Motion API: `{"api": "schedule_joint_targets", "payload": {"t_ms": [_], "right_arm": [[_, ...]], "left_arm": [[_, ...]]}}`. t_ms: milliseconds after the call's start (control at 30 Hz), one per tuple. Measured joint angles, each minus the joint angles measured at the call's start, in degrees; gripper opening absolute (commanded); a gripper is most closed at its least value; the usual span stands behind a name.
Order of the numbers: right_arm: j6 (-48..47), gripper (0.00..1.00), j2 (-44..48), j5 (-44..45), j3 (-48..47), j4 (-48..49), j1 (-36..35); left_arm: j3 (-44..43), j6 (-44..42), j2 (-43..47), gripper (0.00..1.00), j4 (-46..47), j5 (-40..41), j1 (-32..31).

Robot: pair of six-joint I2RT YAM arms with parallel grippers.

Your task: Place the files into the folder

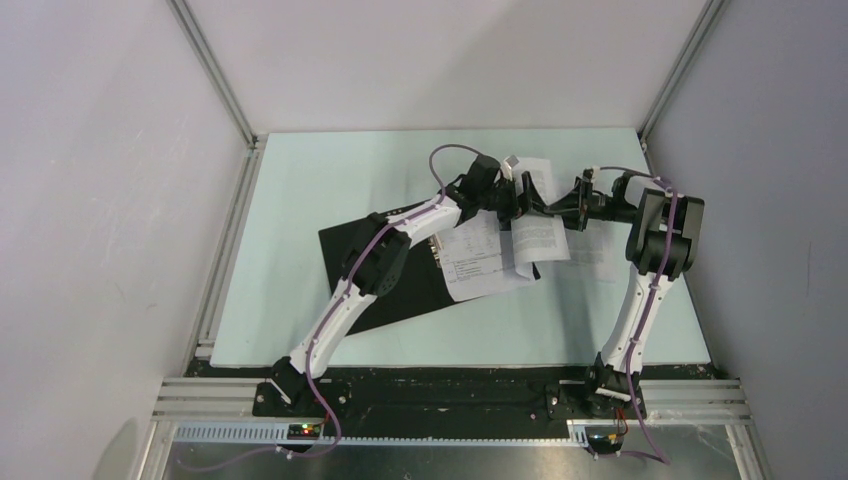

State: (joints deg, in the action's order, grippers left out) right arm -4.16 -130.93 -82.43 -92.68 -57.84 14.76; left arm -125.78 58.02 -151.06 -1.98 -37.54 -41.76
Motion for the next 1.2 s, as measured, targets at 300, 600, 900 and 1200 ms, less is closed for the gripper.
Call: {"api": "schedule_joint_targets", "payload": {"t_ms": [300, 600, 900, 1200], "right_arm": [[10.56, 0.46, 0.00, -4.37, 1.49, 7.93, 0.07], [16.15, 0.41, 0.00, -4.55, 1.55, 14.45, 0.11], [9.75, 0.35, 0.00, 1.46, -3.34, 9.57, -1.09], [2.84, 0.02, 0.00, 3.76, -3.78, 3.04, -1.95]], "left_arm": [[0.00, 0.39, -0.02, 0.96, 3.43, -1.92, 0.22], [0.00, 0.33, -0.02, 0.99, 5.64, -6.36, -0.37], [0.00, -0.90, -0.02, 1.00, 6.54, -7.87, -2.38], [0.42, -2.62, -0.02, 1.00, 4.46, -5.51, -1.57]]}}
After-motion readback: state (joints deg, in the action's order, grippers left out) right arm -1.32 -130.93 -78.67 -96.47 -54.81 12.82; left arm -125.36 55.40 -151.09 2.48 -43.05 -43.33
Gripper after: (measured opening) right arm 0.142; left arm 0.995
